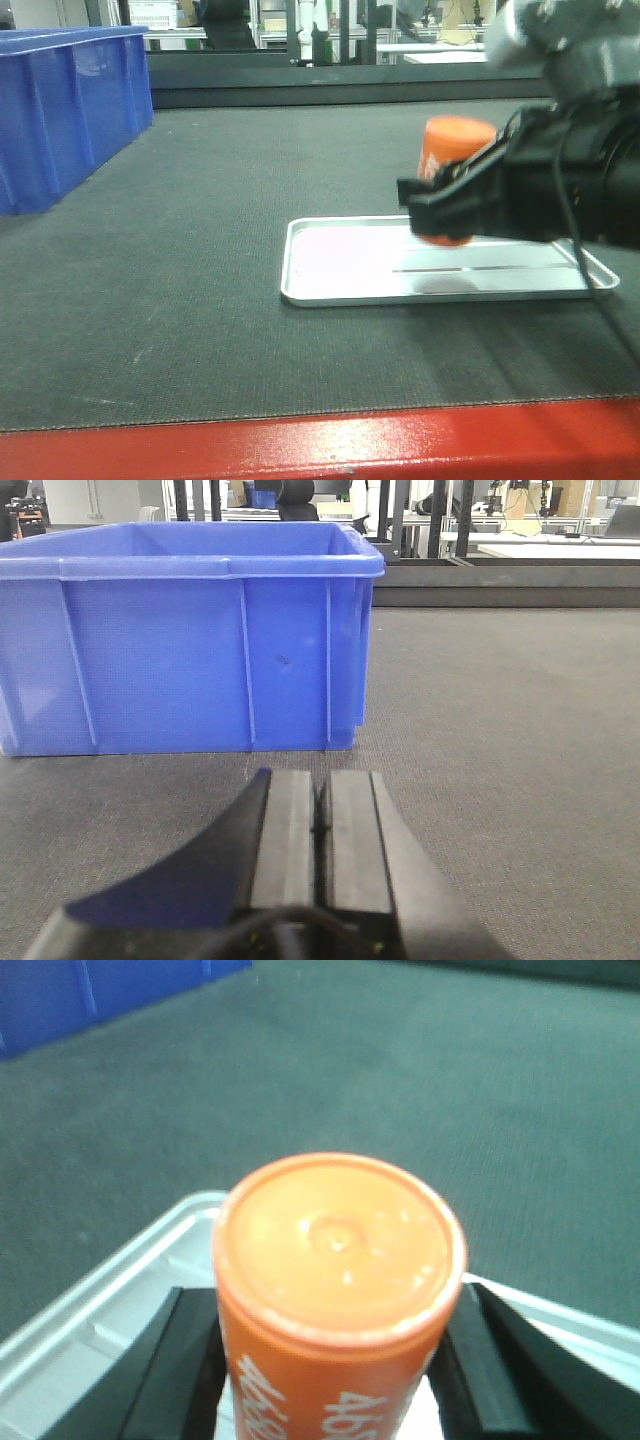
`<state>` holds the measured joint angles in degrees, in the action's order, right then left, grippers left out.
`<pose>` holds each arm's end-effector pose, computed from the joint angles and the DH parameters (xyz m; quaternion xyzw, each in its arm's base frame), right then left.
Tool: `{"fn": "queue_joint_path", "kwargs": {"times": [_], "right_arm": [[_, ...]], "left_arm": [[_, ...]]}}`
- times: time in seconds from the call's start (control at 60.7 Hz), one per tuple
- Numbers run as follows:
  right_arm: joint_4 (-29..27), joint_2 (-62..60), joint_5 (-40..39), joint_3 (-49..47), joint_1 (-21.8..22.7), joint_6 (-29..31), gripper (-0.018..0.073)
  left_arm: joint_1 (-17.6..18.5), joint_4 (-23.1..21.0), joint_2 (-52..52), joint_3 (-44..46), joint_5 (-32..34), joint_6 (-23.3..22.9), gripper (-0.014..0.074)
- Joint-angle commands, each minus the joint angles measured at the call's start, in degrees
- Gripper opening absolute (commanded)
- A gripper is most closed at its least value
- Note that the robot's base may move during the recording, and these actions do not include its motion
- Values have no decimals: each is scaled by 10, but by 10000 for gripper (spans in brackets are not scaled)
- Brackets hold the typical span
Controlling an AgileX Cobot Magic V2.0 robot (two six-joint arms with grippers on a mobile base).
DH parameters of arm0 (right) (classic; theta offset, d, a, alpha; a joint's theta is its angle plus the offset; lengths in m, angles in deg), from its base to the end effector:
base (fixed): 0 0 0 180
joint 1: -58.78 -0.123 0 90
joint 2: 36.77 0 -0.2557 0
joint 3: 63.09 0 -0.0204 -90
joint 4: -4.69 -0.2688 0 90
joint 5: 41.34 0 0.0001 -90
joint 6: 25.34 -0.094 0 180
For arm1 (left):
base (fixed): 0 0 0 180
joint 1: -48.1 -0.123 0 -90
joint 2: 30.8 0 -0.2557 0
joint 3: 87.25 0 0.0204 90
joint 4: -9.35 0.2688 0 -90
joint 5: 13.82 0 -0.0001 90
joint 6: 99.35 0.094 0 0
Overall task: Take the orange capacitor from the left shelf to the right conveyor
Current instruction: 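Lower the held capacitor onto the silver tray with the right gripper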
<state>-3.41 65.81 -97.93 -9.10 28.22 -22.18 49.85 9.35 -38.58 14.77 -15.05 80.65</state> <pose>0.2408 0.1294 0.1173 -0.1568 0.7508 0.1323 0.6278 0.1070 -0.0033 0.2027 0.0105 0.6882 -0.0111 0.7253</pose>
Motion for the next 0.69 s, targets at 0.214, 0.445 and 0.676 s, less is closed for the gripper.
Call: {"fn": "queue_joint_path", "kwargs": {"times": [0.214,0.445,0.676], "right_arm": [[-10,-2,-111,-16,2,-12,455],[-20,-2,-99,-16,2,-12,494],[-20,-2,-77,-16,2,-12,494]], "left_arm": [[-1,-3,6,2,48,0,-105],[-1,-3,6,2,48,0,-105],[-1,-3,6,2,48,0,-105]]}}
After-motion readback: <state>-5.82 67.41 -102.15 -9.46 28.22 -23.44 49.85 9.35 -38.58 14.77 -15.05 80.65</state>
